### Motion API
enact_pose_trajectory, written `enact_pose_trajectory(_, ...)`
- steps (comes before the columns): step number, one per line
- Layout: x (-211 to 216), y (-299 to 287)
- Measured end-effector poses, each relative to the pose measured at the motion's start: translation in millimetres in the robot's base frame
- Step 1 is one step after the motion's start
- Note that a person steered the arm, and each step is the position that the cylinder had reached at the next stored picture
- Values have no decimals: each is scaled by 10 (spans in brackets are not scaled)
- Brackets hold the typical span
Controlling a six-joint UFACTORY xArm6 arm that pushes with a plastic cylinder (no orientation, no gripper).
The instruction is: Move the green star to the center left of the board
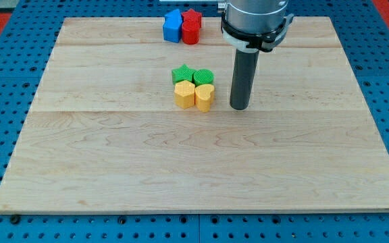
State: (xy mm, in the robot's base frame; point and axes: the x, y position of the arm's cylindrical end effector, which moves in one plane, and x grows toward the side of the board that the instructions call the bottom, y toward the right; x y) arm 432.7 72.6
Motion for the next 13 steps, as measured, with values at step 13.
enact_pose_trajectory(13,-740,-1833)
